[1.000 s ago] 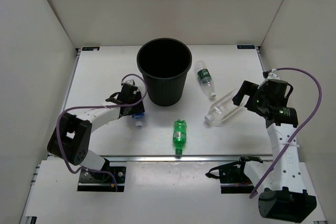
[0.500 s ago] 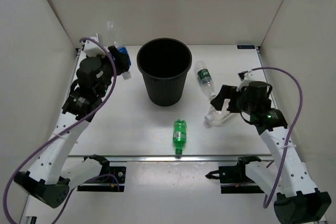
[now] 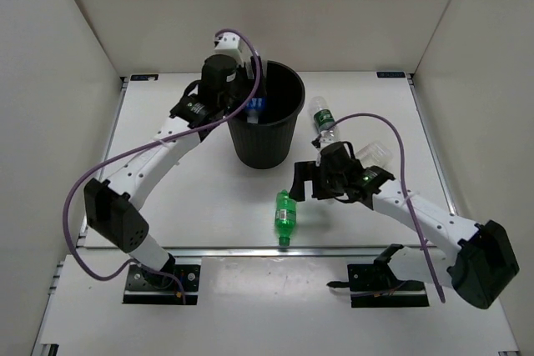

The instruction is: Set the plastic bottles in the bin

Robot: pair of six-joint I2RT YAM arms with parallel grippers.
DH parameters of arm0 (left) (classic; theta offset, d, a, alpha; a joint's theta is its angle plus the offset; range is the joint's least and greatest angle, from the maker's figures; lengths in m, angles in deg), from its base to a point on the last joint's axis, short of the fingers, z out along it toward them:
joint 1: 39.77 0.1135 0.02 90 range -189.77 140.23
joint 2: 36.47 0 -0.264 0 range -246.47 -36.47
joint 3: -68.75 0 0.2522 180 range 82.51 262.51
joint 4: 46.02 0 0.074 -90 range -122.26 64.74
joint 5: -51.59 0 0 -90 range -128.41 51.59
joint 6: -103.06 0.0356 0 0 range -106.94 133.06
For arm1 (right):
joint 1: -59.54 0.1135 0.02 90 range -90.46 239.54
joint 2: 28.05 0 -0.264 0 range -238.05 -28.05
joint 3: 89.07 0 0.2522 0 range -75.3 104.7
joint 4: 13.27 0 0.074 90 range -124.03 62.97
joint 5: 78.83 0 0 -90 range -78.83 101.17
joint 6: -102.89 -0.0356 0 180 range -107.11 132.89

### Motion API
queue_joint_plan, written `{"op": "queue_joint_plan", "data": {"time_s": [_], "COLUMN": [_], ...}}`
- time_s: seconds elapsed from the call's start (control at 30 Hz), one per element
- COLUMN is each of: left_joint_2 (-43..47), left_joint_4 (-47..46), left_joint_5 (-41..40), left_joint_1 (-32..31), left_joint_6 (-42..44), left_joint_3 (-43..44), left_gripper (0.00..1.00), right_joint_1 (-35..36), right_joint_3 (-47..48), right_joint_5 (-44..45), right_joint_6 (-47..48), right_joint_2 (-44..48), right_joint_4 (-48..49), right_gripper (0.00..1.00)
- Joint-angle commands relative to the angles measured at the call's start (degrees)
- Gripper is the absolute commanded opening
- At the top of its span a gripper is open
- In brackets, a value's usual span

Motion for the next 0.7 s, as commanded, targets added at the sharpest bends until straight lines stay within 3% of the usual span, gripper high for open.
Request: {"op": "queue_joint_plan", "data": {"time_s": [0.0,0.33,0.53,0.67], "left_joint_2": [1.27,8.55,26.72,35.81], "left_joint_4": [2.30,9.15,12.14,16.35], "left_joint_5": [1.42,-0.77,-0.77,2.91], "left_joint_1": [-0.97,-2.03,0.34,6.56], "left_joint_6": [1.01,1.90,-2.31,-8.03], "left_joint_3": [4.11,10.10,-4.55,-16.87], "left_gripper": [0.98,0.99,0.99,0.99], "right_joint_1": [3.00,9.15,11.52,12.58], "right_joint_3": [3.05,9.39,9.21,9.65], "right_joint_5": [5.65,11.80,14.53,16.91], "right_joint_6": [-2.54,-4.20,-5.43,-6.49], "right_joint_2": [-4.22,-16.27,-21.72,-24.27], "right_joint_4": [1.99,2.16,2.25,1.72], "right_gripper": [0.99,0.99,0.98,0.89]}}
